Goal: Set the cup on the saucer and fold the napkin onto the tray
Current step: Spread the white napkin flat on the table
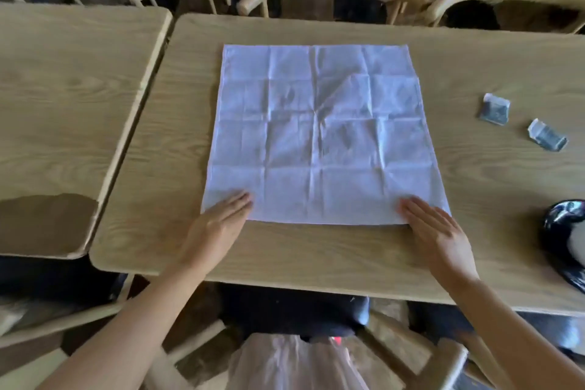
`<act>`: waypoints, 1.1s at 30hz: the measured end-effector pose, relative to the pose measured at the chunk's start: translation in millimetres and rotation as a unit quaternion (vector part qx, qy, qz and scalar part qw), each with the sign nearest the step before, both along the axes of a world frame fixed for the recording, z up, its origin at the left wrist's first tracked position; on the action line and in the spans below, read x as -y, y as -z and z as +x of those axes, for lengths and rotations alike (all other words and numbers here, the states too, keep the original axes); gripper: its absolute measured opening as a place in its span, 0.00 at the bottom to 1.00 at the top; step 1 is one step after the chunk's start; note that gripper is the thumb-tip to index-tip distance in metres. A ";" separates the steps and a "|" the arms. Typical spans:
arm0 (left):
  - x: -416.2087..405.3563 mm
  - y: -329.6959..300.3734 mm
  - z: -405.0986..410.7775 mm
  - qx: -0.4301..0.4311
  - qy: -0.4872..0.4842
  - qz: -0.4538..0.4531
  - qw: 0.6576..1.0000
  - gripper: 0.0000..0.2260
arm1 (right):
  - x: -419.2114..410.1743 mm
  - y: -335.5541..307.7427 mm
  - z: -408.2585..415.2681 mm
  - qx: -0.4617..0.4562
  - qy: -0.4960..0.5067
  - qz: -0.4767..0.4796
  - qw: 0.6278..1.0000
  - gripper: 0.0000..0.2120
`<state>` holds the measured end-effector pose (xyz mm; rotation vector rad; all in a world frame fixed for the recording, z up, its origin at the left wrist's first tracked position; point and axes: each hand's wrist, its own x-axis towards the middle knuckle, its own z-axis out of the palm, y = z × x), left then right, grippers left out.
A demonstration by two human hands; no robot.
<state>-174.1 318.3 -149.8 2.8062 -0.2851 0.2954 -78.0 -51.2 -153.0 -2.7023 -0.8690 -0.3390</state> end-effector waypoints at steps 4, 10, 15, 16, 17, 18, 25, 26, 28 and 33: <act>-2.1 10.8 -12.3 0.000 0.015 0.008 1.000 0.13 | 6.0 7.4 -11.4 0.007 0.002 0.026 1.000 0.20; 0.7 9.9 -54.5 -0.055 0.037 0.019 0.998 0.15 | 31.2 3.7 -57.6 -0.029 -0.032 0.014 0.999 0.16; 6.0 5.4 -82.9 -0.069 0.026 0.023 0.997 0.14 | 34.2 2.7 -86.5 -0.049 -0.039 0.002 0.998 0.15; 6.1 5.3 -87.1 -0.071 0.025 0.026 0.997 0.14 | 33.8 2.1 -88.8 -0.050 -0.039 0.003 0.998 0.14; 6.8 5.3 -90.8 -0.071 0.024 0.030 0.997 0.14 | 33.5 1.5 -90.2 -0.052 -0.038 0.002 0.998 0.15; 8.3 4.9 -93.4 -0.073 0.024 0.033 0.997 0.14 | 33.0 1.4 -90.9 -0.054 -0.037 0.000 0.998 0.16; 32.3 -10.4 -84.4 -0.076 -0.024 -0.019 0.997 0.21 | 12.3 -8.0 -88.5 -0.063 0.038 0.038 0.997 0.18; 45.2 -13.0 -73.3 -0.070 -0.036 -0.021 0.997 0.22 | -1.4 -11.1 -84.7 -0.063 0.054 0.041 0.996 0.18; 80.6 -15.5 -44.2 -0.077 -0.072 -0.013 0.994 0.24 | -38.0 -14.7 -76.3 -0.086 0.088 0.024 0.992 0.21; 143.3 4.4 10.8 -0.146 -0.090 0.053 0.984 0.26 | -109.1 -3.1 -61.9 -0.191 0.136 -0.033 0.972 0.26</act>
